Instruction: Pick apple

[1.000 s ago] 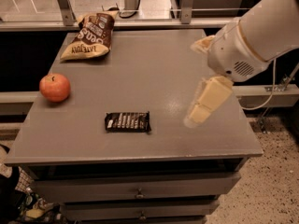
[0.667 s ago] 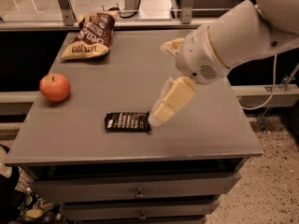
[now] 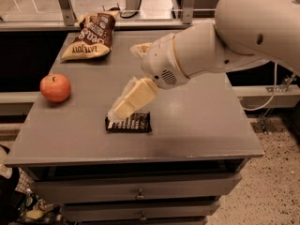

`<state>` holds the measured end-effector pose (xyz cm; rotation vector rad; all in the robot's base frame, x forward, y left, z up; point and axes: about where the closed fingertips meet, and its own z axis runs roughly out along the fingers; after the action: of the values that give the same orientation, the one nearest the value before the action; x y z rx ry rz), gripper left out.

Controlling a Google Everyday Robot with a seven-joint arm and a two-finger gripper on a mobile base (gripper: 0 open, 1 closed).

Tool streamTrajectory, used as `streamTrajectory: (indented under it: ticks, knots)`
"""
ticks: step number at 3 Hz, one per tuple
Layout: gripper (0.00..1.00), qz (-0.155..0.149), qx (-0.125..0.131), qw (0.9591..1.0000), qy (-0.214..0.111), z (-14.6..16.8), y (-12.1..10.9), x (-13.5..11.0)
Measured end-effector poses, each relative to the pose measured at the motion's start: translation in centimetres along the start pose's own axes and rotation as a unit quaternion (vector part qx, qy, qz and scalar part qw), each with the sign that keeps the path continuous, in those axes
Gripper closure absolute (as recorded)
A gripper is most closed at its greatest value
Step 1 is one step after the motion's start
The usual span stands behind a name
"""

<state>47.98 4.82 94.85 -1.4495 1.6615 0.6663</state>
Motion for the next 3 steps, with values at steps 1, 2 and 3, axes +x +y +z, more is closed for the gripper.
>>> streamTrajectory:
  ticks: [1,2,3]
  knots:
    - [0.0,0.001,0.0,1.0,0.002,0.3,-0.3,0.0]
    - [0.0,0.02,-0.001,0.9994,0.029,4.3,-3.6,-0.3]
    - [0.0,0.038,0.001,0.9989,0.029,8.1,-5.8,-0.5]
